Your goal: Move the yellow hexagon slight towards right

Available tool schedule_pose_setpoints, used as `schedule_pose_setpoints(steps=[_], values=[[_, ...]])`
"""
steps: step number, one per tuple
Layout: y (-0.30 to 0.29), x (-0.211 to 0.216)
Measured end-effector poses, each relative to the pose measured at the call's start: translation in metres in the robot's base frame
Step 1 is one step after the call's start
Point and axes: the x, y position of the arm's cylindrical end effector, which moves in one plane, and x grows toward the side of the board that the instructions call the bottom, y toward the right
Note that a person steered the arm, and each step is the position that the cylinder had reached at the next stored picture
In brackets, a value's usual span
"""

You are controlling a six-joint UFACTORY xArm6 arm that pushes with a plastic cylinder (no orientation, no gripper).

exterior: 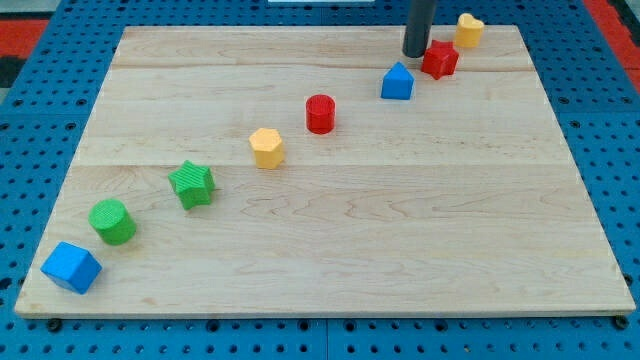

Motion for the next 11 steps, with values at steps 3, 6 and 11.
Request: schedule_pose_setpoints(steps=[3,6,11], values=[[-0.051,0.087],[-0.055,0.158],[-0.131,0.115]])
